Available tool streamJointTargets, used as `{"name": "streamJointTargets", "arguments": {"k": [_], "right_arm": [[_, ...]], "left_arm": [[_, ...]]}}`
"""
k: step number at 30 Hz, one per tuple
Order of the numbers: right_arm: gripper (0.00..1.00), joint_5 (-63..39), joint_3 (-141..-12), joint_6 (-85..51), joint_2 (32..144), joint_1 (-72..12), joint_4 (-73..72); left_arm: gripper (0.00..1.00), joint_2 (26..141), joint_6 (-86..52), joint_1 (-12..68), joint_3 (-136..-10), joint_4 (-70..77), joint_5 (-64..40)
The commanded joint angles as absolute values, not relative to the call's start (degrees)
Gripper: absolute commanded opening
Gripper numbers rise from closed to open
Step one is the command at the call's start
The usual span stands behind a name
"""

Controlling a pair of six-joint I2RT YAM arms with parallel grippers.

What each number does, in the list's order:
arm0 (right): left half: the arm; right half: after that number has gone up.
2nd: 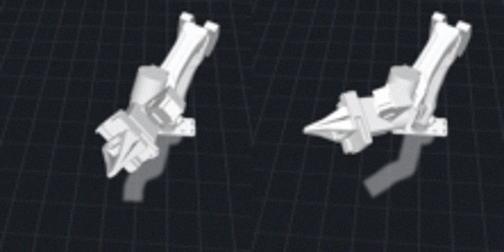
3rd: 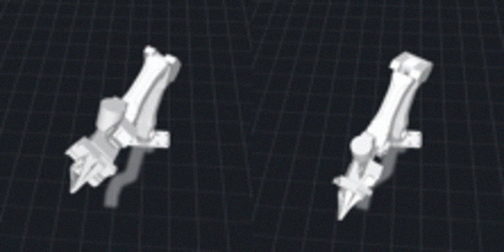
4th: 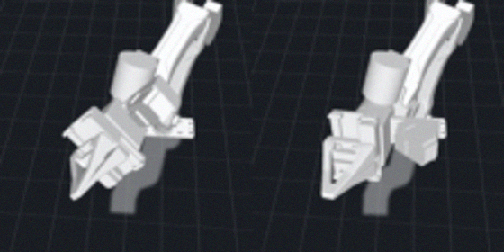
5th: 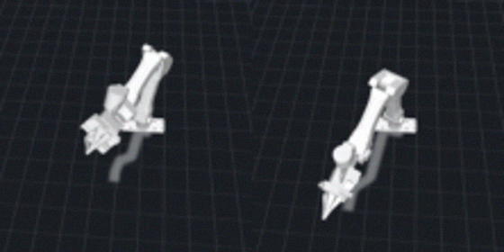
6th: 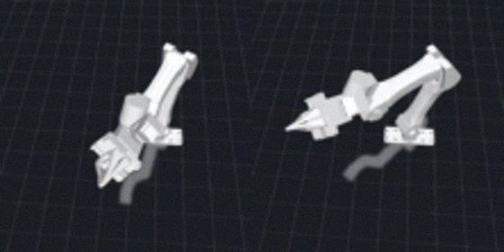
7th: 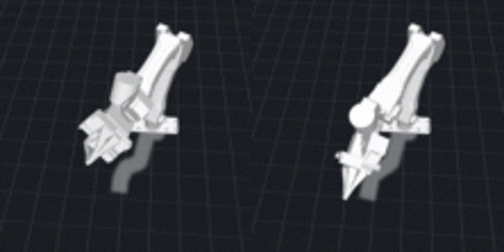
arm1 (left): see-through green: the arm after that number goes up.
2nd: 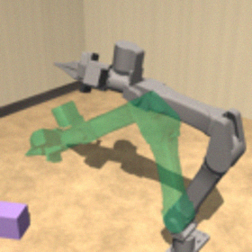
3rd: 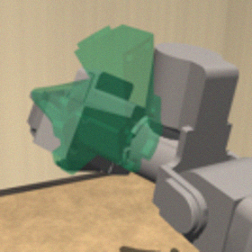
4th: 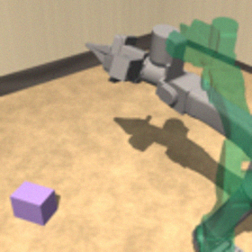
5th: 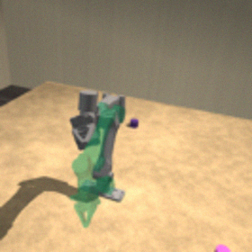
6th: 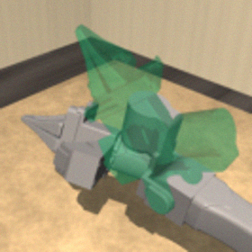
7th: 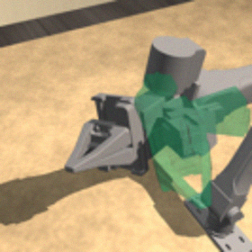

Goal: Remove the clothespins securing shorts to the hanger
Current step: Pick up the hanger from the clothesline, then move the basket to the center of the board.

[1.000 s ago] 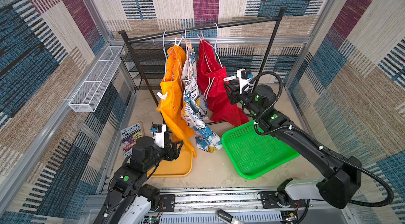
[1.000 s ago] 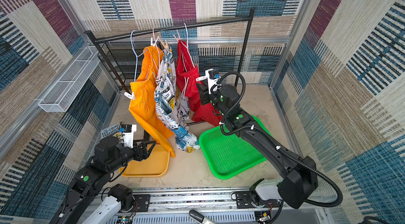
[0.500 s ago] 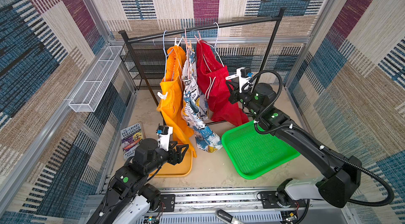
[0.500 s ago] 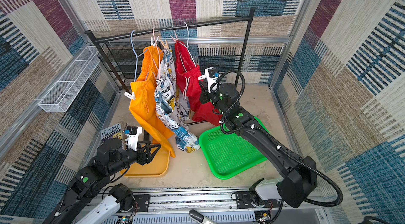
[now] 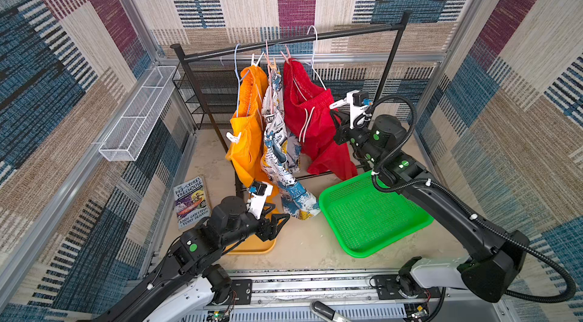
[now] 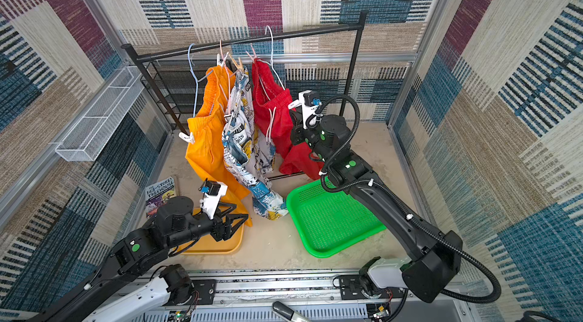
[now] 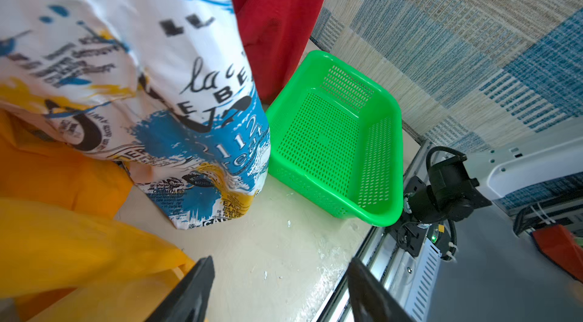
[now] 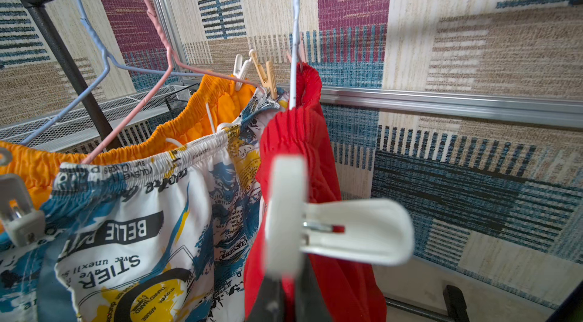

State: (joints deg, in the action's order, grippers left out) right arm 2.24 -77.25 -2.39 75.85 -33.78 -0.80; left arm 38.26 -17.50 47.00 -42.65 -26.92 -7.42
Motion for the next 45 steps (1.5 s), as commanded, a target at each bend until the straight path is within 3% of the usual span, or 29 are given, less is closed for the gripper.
{"name": "streamJointTargets", "arguments": {"k": [1,16,45], "right_arm": [[0.00,3.72,-78.63,-0.85,74.73,-33.84,-3.56],[0.00,4.31,-82.19,2.40,70.34,-33.84,1.43],[0.00,2.08,-74.66,3.72,50.24,-33.84,19.33]], "left_arm": [[0.71,40.66,-15.45,49.32,-43.33,-22.07,-4.63],[0.68,49.17,-18.17,53.53,-45.51,-16.18,-1.30],[0.65,57.88,-24.66,53.62,-48.33,-15.01,1.42]]}}
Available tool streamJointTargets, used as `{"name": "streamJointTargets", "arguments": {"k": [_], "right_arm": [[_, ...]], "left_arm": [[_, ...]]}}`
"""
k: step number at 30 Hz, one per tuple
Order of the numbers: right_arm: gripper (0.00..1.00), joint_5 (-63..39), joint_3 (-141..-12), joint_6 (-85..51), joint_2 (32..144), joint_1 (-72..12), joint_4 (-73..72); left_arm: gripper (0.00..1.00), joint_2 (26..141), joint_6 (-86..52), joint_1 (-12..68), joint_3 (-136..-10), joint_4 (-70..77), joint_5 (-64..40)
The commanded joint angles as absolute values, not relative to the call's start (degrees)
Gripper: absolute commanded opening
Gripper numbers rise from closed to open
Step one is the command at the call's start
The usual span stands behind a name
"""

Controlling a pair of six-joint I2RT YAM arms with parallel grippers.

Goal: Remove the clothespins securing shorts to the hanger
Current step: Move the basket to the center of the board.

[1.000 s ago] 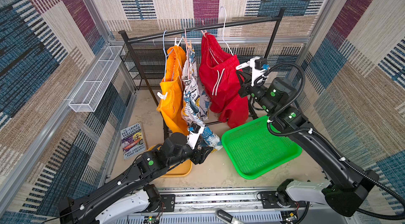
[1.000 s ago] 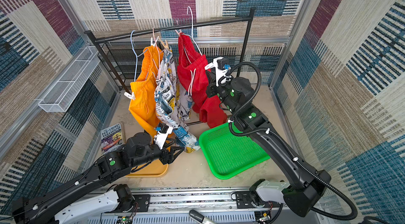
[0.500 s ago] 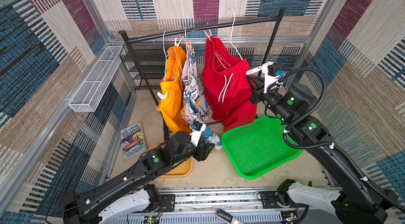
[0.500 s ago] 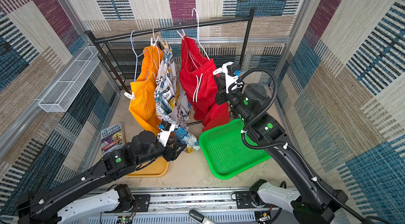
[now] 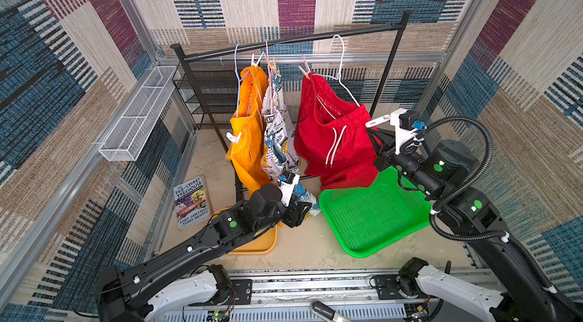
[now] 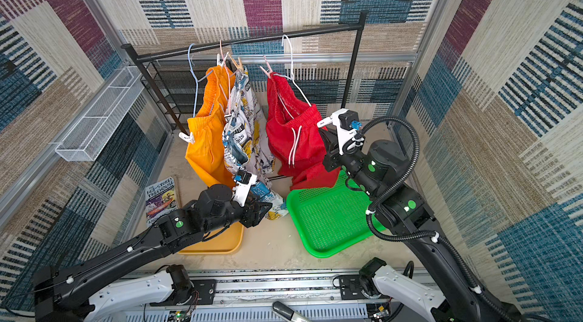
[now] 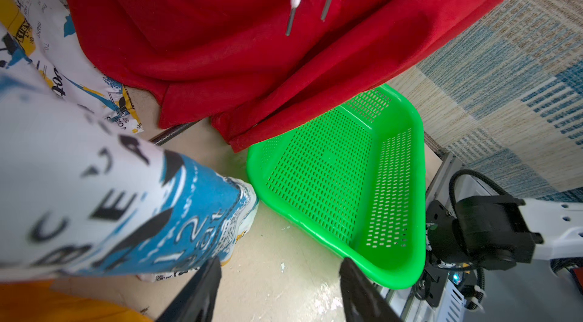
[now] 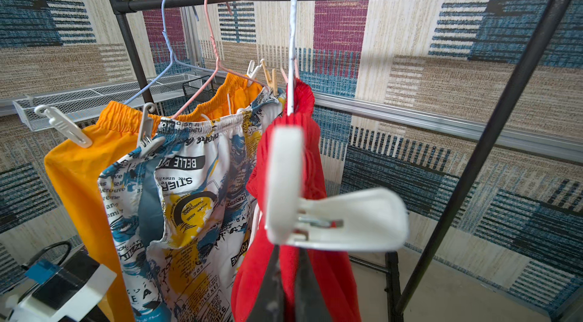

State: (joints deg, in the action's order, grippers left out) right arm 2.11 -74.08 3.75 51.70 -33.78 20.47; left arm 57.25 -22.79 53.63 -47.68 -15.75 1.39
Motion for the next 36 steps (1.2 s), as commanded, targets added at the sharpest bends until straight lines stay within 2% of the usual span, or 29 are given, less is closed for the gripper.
{"name": "streamJointTargets", "arguments": {"k": [1,11,20,27,36], "right_arm": [[0.00,2.15,-75.01,3.77,49.60,-33.84,19.93],[0.00,4.94,-81.12,2.86,45.24,-33.84,27.20],[0.00,14.20,-90.31,2.16,46.48,-33.84,32.92],[0.00,17.32,-100.08,3.92,50.99,-33.84,36.24],[0.00,15.14,-100.44,5.46,52.95,-33.84,34.54]], "left_arm": [[0.65,58.20,-24.93,53.61,-48.40,-15.11,1.24],[0.64,66.76,-26.22,58.09,-50.27,-15.32,2.24],[0.60,80.51,-31.35,63.00,-54.09,-13.27,2.03],[0.56,89.98,-33.05,63.06,-59.53,-14.55,1.49],[0.51,96.91,-32.33,58.47,-65.57,-19.73,2.73]]}}
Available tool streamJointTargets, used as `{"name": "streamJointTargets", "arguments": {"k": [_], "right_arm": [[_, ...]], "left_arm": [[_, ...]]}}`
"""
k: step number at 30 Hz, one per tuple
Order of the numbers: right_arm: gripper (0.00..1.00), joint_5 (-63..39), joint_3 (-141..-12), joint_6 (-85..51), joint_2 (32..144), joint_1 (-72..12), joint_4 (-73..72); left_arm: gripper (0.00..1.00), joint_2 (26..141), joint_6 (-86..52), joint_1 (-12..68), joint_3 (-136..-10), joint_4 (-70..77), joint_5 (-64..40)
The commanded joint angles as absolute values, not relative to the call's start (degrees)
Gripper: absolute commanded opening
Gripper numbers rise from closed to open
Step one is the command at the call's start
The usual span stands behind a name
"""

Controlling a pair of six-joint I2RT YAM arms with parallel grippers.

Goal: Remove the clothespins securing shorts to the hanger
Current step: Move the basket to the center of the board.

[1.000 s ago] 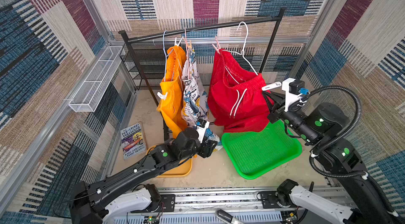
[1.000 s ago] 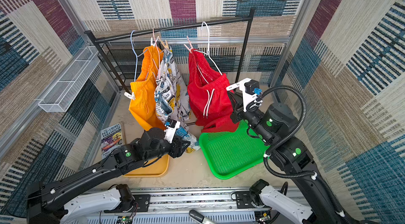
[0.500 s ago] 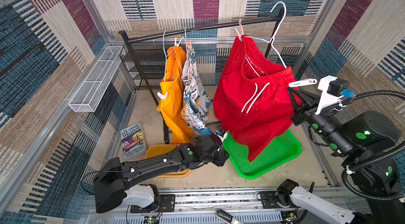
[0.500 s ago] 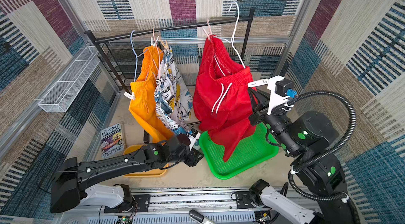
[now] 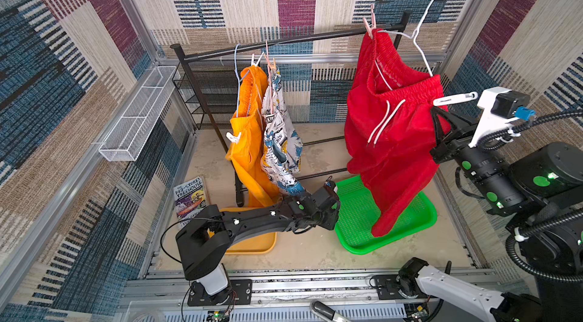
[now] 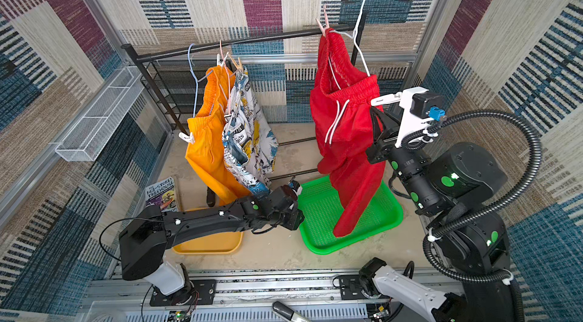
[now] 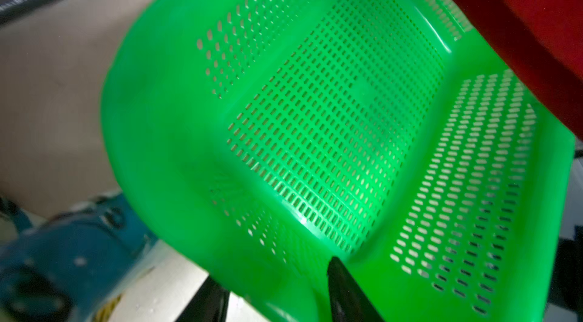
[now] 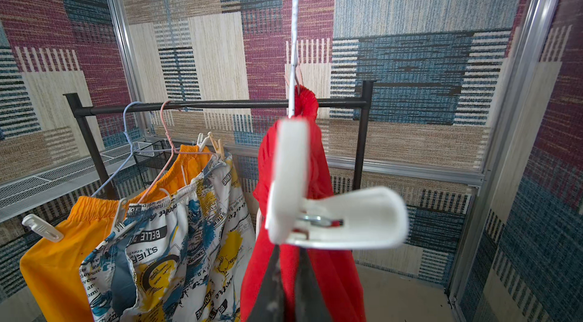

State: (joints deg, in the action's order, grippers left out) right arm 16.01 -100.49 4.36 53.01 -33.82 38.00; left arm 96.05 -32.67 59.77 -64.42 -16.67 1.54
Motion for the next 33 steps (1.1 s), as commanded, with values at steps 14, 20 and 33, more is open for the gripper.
{"name": "streamJointTargets", "arguments": {"k": [14,20,33], "right_arm": [[0.00,6.87,-97.19,7.19,52.30,-33.84,35.71],[0.00,4.76,-98.79,8.17,52.64,-33.84,36.62],[0.00,1.91,-101.57,9.84,57.90,-33.83,34.95]], "left_arm": [[0.44,103.44,-27.03,46.63,-75.19,-24.01,0.54],[0.43,105.18,-25.01,43.09,-78.11,-25.99,-0.86],[0.44,111.28,-22.85,36.47,-86.01,-28.42,-1.55]]}}
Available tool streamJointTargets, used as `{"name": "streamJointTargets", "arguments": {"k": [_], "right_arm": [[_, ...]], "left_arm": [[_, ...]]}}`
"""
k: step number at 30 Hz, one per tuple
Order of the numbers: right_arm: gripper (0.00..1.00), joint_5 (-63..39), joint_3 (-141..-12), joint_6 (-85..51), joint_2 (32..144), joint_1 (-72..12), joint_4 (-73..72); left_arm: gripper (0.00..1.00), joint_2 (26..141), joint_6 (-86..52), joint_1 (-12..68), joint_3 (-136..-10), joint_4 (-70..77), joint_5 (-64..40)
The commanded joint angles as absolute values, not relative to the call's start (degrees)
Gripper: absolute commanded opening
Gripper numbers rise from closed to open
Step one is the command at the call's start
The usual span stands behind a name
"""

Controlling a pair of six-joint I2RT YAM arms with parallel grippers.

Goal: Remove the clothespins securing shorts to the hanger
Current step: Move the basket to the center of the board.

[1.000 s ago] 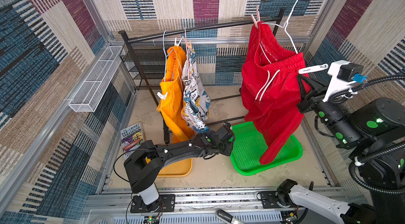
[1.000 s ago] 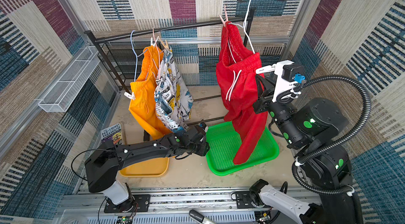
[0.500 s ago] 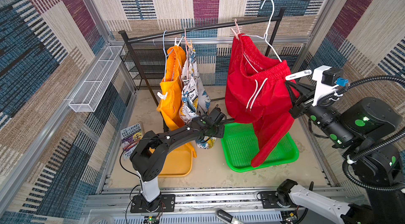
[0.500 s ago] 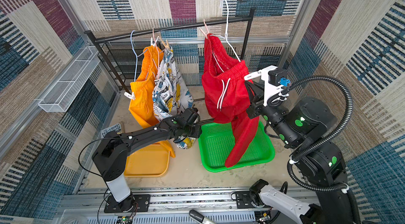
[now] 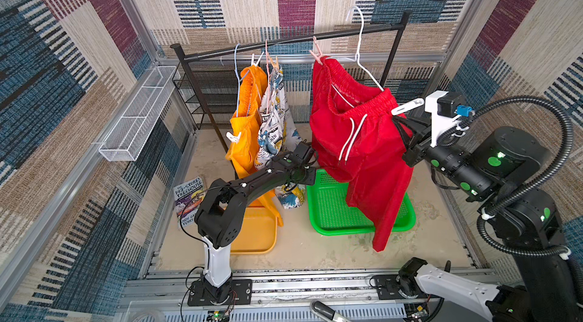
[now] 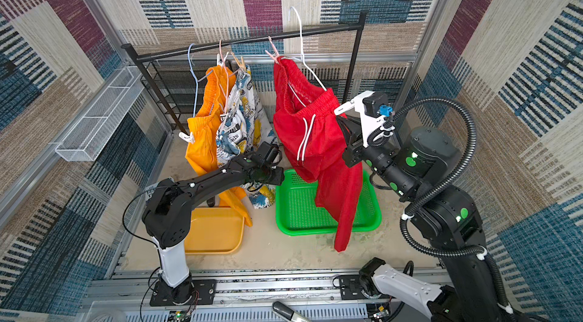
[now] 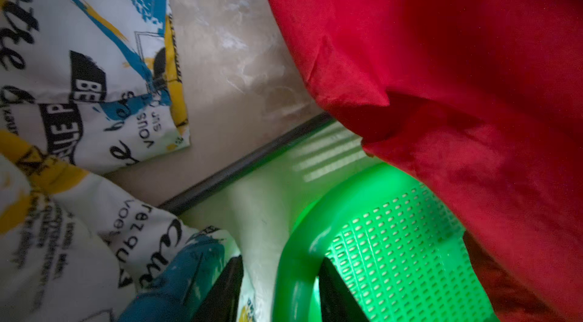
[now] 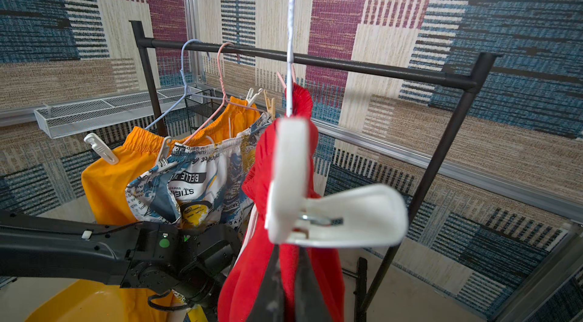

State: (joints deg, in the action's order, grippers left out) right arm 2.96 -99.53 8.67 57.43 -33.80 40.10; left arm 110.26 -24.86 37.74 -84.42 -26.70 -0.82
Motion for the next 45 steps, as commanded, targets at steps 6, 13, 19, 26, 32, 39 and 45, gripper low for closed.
{"name": "streamJointTargets", "arguments": {"k": [6,13,19,26,32,39,45], "right_arm": [[0.00,-0.54,-108.70,11.37,63.21,-33.77,37.35],[0.00,-3.95,-111.67,13.55,67.02,-33.25,38.29],[0.00,-12.03,-111.84,12.68,70.11,-26.18,38.57],[0.00,-28.06,-107.52,10.54,71.35,-13.97,34.65],[0.00,-43.08,-106.96,10.44,70.81,-3.49,34.54],[0.00,-52.81,-106.03,10.80,72.70,3.09,34.47],[0.00,-61.63,-100.65,8.98,71.00,11.39,30.91]], "left_arm": [[0.46,112.39,-23.22,34.30,-87.78,-28.12,-2.81],[0.54,109.67,-23.99,33.03,-85.70,-24.52,-7.76],[0.58,104.20,-22.78,32.85,-82.25,-22.44,-11.43],[0.58,99.89,-22.69,32.87,-77.31,-17.50,-14.90],[0.58,97.44,-20.98,32.82,-76.93,-17.46,-15.07],[0.59,96.45,-20.16,32.85,-77.43,-16.88,-16.15],[0.60,95.92,-18.41,32.81,-79.69,-18.06,-17.68]]}}
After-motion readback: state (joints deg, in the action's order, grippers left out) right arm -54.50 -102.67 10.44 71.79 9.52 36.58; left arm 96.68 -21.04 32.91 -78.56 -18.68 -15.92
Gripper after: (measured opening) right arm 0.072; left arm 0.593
